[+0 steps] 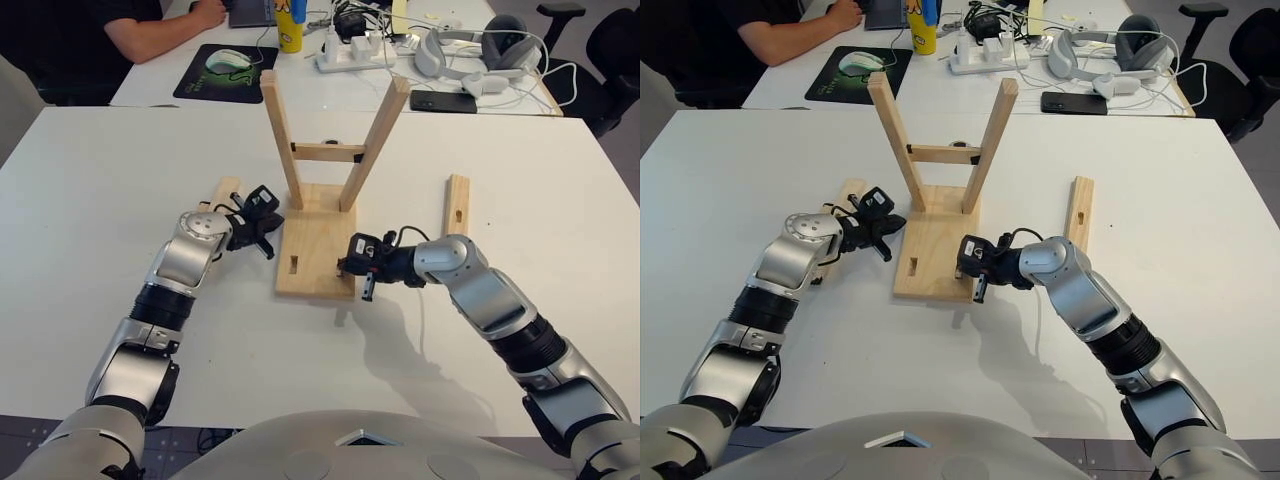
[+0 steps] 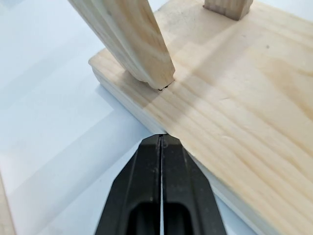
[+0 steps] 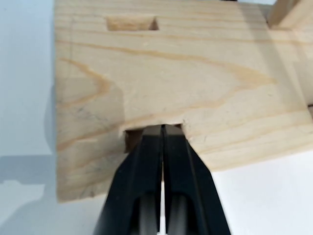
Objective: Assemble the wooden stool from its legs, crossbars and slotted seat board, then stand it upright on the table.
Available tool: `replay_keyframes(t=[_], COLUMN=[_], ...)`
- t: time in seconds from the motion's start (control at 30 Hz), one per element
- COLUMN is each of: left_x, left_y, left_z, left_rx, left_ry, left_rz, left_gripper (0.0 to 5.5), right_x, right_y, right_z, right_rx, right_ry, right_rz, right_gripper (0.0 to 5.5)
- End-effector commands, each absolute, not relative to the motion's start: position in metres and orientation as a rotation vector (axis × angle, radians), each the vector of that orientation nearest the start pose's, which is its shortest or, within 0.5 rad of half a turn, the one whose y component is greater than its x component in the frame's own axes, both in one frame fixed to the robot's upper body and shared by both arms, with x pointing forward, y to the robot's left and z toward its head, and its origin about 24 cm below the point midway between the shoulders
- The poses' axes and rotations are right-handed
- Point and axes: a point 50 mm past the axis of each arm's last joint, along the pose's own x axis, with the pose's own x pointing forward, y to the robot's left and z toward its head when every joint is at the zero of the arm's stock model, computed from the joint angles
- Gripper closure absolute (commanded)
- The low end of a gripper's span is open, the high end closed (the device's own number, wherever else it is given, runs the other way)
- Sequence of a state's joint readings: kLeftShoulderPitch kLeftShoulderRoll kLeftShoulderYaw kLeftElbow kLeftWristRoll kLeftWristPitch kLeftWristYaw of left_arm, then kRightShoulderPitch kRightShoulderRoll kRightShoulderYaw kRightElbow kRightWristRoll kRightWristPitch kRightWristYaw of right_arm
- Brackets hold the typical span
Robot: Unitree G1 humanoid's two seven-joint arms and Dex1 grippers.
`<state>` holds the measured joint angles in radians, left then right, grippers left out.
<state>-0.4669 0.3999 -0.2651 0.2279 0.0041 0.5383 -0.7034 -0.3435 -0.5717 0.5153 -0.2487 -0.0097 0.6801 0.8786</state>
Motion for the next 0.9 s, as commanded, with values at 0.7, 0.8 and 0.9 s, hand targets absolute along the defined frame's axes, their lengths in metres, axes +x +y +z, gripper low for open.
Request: replay_keyframes(t=[0.7,0.8,0.9], left_x=[0.303,0.303,0.301], left_y=[0.164,0.169,0.174], left_z=[0.066,0.073,0.086], left_rx=[0.37,0.318,0.234], left_ry=[0.516,0.491,0.441], left_rz=[-0.729,-0.711,-0.705], left_gripper=[5.49,5.49,5.49], right_x=[0.256,0.263,0.267], right_y=[-0.113,-0.113,-0.114], right_z=[0.079,0.097,0.116], right_rx=[-0.544,-0.511,-0.469], right_ry=[0.481,0.378,0.305], right_rz=[1.147,1.118,1.118], right_gripper=[5.5,5.5,5.5])
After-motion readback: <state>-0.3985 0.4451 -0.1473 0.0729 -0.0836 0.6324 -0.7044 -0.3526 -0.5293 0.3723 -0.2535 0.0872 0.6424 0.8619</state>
